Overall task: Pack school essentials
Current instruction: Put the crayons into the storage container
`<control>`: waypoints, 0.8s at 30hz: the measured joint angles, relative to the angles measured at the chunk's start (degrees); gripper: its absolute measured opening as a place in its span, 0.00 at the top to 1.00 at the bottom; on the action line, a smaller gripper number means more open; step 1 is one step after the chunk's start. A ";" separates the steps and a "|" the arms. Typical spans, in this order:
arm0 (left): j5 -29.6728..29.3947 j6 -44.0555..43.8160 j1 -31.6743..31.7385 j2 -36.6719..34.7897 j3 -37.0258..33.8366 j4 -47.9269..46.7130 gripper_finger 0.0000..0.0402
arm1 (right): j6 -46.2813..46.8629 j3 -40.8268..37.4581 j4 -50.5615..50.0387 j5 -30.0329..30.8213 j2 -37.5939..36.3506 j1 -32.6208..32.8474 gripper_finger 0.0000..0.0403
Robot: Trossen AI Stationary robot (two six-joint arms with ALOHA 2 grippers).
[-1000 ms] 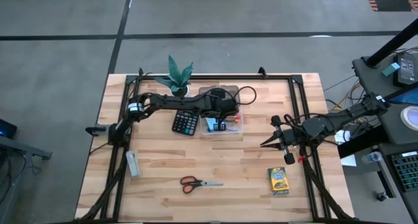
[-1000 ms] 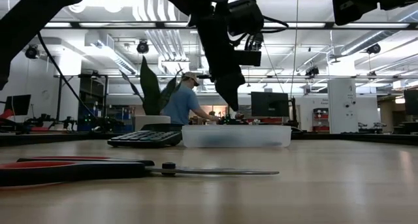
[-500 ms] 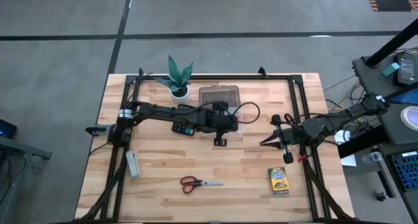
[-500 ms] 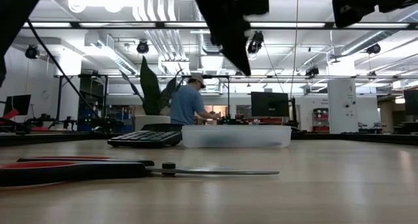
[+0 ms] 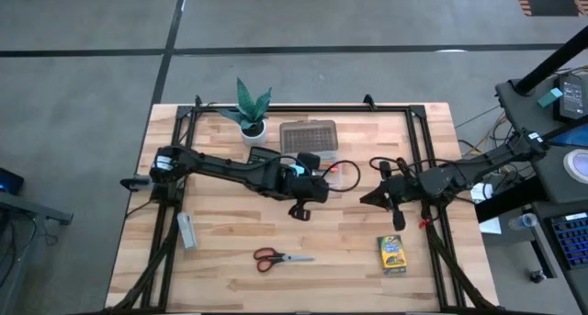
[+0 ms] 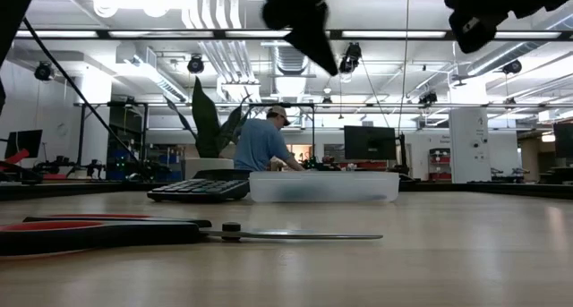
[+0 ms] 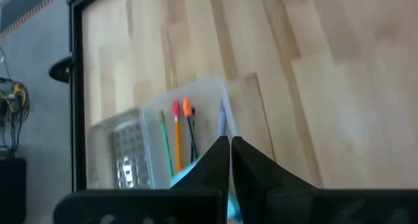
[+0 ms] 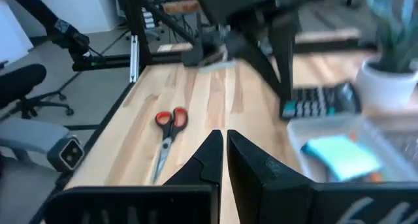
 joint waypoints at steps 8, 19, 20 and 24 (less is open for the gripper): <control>-0.14 3.20 0.06 -8.54 -13.14 9.87 1.00 | 18.79 1.16 -0.66 -3.07 8.19 0.19 0.97; -3.80 8.40 1.74 -22.69 -30.97 27.22 1.00 | 42.00 10.66 -9.54 -9.31 21.40 5.96 0.97; -4.39 8.43 1.82 -23.86 -32.02 27.47 1.00 | 44.14 11.67 -11.25 -9.54 22.47 6.90 0.97; -6.36 8.41 1.95 -27.15 -35.18 28.80 1.00 | 54.76 15.79 -19.03 -9.73 27.03 10.35 0.97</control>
